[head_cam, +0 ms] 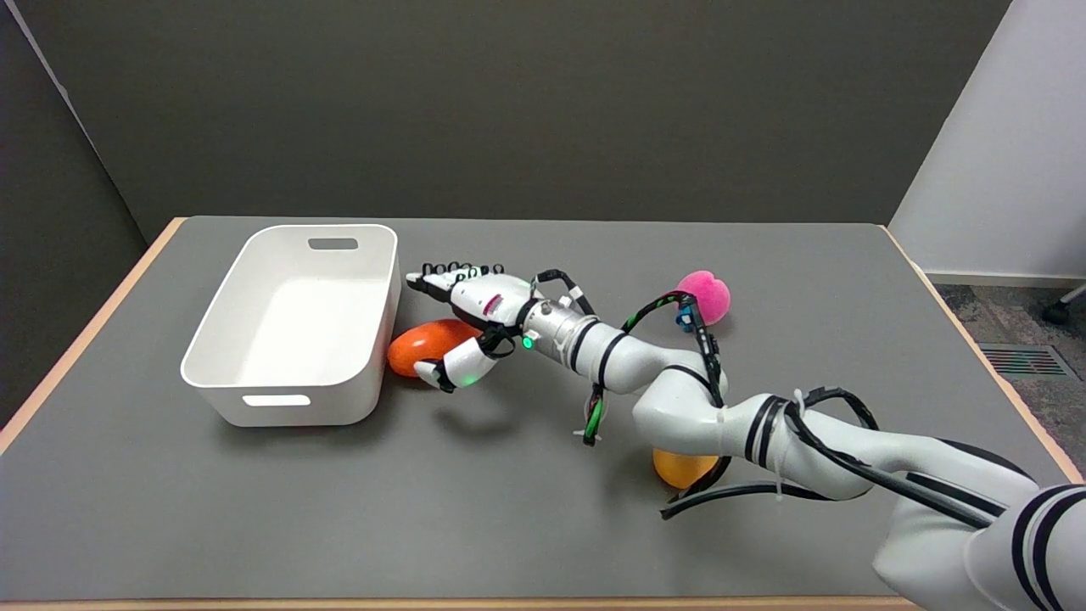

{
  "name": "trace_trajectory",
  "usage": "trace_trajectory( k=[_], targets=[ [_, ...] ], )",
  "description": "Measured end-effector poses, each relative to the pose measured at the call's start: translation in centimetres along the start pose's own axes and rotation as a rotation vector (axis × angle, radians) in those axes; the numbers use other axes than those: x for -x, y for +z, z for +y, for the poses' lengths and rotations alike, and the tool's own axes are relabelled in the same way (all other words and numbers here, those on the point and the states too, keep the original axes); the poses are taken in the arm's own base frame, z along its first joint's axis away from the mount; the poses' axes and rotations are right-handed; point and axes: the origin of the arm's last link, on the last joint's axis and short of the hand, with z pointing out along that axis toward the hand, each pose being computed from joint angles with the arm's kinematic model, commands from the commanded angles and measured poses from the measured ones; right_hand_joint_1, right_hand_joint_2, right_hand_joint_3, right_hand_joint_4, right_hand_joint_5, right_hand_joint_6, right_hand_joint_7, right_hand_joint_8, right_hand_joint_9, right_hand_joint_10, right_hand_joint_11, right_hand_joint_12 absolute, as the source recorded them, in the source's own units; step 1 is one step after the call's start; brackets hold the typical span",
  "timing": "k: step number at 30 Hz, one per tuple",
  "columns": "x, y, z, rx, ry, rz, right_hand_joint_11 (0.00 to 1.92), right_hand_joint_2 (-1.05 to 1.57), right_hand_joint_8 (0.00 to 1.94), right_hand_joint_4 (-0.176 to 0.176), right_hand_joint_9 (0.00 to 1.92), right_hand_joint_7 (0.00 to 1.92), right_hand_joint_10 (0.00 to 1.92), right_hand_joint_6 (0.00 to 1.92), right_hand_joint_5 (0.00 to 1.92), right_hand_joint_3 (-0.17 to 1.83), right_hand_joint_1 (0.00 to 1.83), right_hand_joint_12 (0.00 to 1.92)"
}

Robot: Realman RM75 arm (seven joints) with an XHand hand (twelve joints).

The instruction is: Pick up mango.

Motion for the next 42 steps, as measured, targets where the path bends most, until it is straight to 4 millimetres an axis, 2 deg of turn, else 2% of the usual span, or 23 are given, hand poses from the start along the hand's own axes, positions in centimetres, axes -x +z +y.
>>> trace_trajectory(
  k=[3, 6, 17, 20, 22, 25, 27, 29, 31, 33, 35, 36, 37, 38, 40, 42],
  targets=[
    [0.4, 0.0, 0.1, 0.003, 0.004, -0.011, 0.05, 0.56, 0.33, -0.060, 0.06, 0.15, 0.63, 0.17, 0.06, 0.95, 0.53, 1.07],
    [0.7, 0.1, 0.2, 0.006, 0.009, -0.018, 0.02, 0.58, 0.29, -0.064, 0.08, 0.17, 0.61, 0.25, 0.02, 0.90, 0.58, 1.16],
    [1.7, 0.0, 0.7, 0.023, 0.062, -0.043, 0.04, 0.60, 0.32, -0.092, 0.12, 0.25, 0.64, 0.28, 0.06, 0.92, 0.64, 1.17],
    [1.9, 0.0, 0.7, 0.026, 0.071, -0.047, 0.06, 0.63, 0.36, -0.099, 0.16, 0.33, 0.66, 0.31, 0.08, 0.91, 0.68, 1.16],
    [2.0, 0.0, 0.8, 0.027, 0.077, -0.047, 0.07, 0.64, 0.47, -0.096, 0.23, 0.42, 0.72, 0.34, 0.12, 0.92, 0.73, 1.18],
    [2.0, 0.0, 0.7, 0.025, 0.084, -0.043, 0.08, 0.67, 0.58, -0.075, 0.29, 0.49, 0.78, 0.41, 0.19, 0.92, 0.78, 1.19],
    [1.9, 0.0, 0.7, 0.023, 0.087, -0.040, 0.12, 0.70, 0.80, -0.021, 0.38, 0.57, 0.86, 0.58, 0.31, 0.91, 0.81, 1.18],
    [1.9, 0.0, 0.7, 0.021, 0.090, -0.036, 0.15, 0.73, 1.00, 0.018, 0.46, 0.59, 0.92, 0.81, 0.38, 0.92, 0.78, 1.16],
    [1.9, 0.0, 0.7, 0.019, 0.091, -0.033, 0.17, 0.74, 1.27, 0.047, 0.51, 0.57, 1.02, 1.04, 0.42, 0.87, 0.85, 1.21],
    [1.9, -0.1, 0.7, 0.017, 0.093, -0.030, 0.20, 0.75, 1.40, 0.049, 0.57, 0.59, 1.11, 1.15, 0.45, 0.87, 0.86, 1.25],
    [1.9, -0.1, 0.6, 0.014, 0.095, -0.026, 0.24, 1.09, 1.53, 0.071, 0.63, 0.64, 1.20, 1.51, 0.60, 0.43, 0.88, 1.30],
    [1.9, -0.1, 0.6, 0.013, 0.096, -0.024, 0.25, 1.15, 1.58, 0.021, 0.65, 0.67, 1.23, 1.55, 0.61, 0.34, 0.96, 1.31],
    [1.9, -0.1, 0.6, 0.012, 0.096, -0.022, 0.25, 1.15, 1.63, -0.056, 0.67, 0.71, 1.25, 1.51, 0.58, 0.34, 1.08, 1.32],
    [1.9, -0.1, 0.6, 0.010, 0.096, -0.019, 0.26, 1.14, 1.66, -0.102, 0.68, 0.74, 1.26, 1.49, 0.57, 0.36, 1.14, 1.33],
    [1.8, -0.1, 0.5, 0.008, 0.097, -0.016, 0.30, 1.10, 1.68, -0.129, 0.72, 0.75, 1.31, 1.47, 0.59, 0.43, 1.16, 1.38],
    [1.8, -0.1, 0.5, 0.005, 0.098, -0.011, 0.31, 1.08, 1.68, -0.142, 0.72, 0.76, 1.34, 1.46, 0.59, 0.47, 1.16, 1.41]
  ],
)
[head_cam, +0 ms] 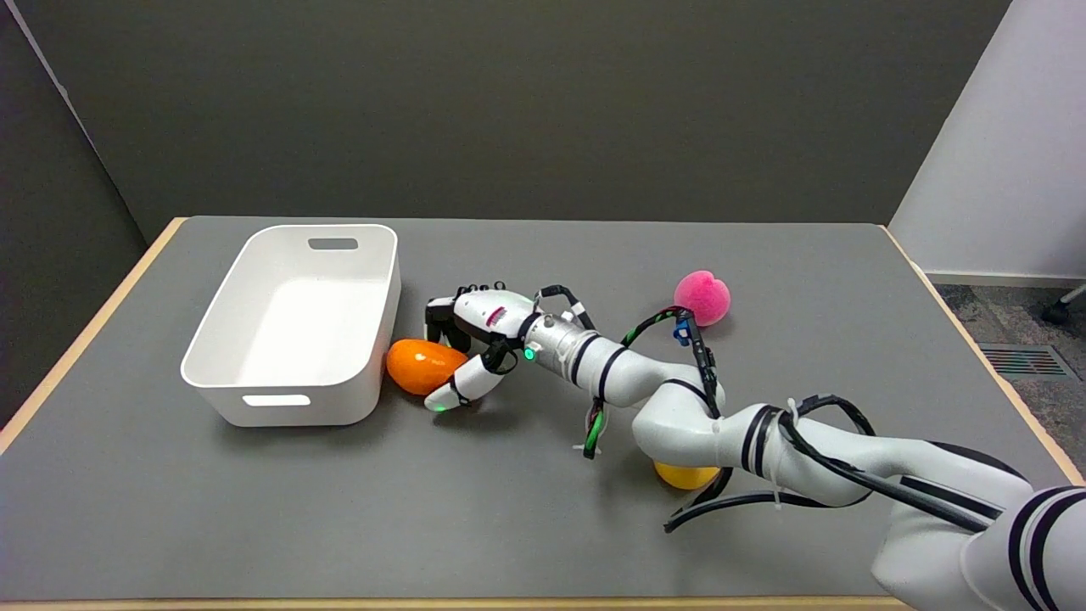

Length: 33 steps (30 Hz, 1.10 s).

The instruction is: Pick up mango.

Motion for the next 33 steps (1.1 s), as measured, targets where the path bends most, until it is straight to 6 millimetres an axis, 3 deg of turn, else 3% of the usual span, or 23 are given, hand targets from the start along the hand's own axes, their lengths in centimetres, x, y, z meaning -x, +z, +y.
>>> trace_trajectory(
  k=[9, 16, 23, 33],
  targets=[
    [-0.4, -0.1, -0.1, -0.008, 0.001, 0.020, 0.35, 1.01, 1.70, -0.174, 0.72, 0.79, 1.40, 1.48, 0.60, 0.61, 1.18, 1.46],
    [-1.6, -0.3, 0.0, -0.014, 0.010, 0.063, 0.36, 1.00, 1.69, -0.176, 0.73, 0.80, 1.43, 1.46, 0.61, 0.60, 1.19, 1.48],
    [-4.4, -0.8, 0.3, -0.014, -0.036, 0.156, 0.41, 0.99, 1.66, -0.176, 0.76, 0.82, 1.41, 1.44, 0.62, 0.60, 1.19, 1.51],
    [-10.1, -2.3, 0.7, 0.006, -0.196, 0.353, 0.44, 0.96, 1.63, -0.176, 0.79, 0.85, 1.42, 1.44, 0.64, 0.64, 1.20, 1.54]
  ],
)
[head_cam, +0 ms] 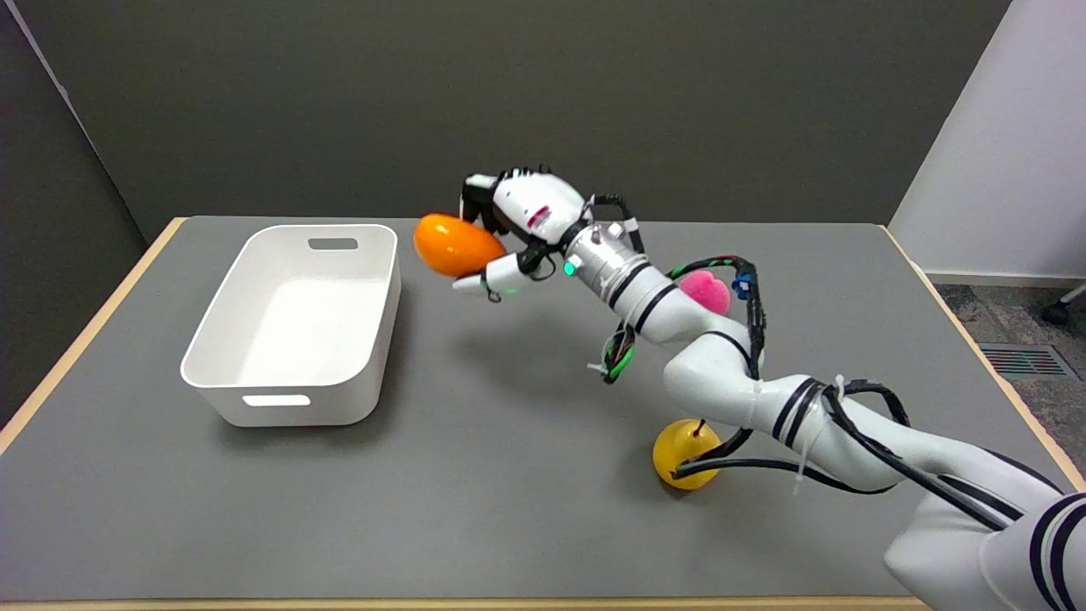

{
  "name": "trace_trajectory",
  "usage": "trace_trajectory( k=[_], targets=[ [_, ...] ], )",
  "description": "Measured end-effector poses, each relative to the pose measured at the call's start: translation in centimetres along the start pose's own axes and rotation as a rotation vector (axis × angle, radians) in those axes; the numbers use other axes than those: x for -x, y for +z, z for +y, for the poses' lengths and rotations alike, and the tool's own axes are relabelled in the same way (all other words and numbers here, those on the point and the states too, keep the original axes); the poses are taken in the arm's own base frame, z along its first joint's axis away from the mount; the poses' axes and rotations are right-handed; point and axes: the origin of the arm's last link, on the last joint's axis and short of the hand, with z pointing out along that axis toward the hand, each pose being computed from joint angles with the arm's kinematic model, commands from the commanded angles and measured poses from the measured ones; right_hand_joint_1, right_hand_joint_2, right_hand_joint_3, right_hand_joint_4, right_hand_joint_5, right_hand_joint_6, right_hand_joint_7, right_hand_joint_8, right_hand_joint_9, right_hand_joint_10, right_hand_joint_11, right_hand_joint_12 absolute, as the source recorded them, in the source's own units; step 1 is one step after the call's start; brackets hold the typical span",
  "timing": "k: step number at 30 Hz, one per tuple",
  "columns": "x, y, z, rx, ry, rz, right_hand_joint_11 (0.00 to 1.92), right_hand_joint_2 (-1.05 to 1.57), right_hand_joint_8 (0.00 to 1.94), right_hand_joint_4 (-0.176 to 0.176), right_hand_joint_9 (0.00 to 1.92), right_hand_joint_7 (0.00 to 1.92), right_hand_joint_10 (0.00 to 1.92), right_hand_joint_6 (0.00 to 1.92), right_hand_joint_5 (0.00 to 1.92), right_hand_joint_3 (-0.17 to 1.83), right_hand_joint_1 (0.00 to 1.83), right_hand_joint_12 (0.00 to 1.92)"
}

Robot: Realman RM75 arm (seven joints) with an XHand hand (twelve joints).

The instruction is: Pick up mango.

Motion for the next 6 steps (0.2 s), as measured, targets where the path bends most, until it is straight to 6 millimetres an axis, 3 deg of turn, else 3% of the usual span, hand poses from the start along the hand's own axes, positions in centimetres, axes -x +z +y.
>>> trace_trajectory(
  k=[3, 6],
  targets=[
    [-0.83, 0.09, -0.17, -0.009, -0.037, 0.030, 0.45, 0.96, 1.62, -0.176, 0.79, 0.85, 1.42, 1.44, 0.64, 0.65, 1.20, 1.55],
    [-1.26, 0.47, -0.85, -0.029, -0.068, 0.047, 0.46, 1.06, 1.56, -0.176, 0.80, 0.72, 1.40, 1.53, 0.67, 0.47, 1.18, 1.54]
  ],
)
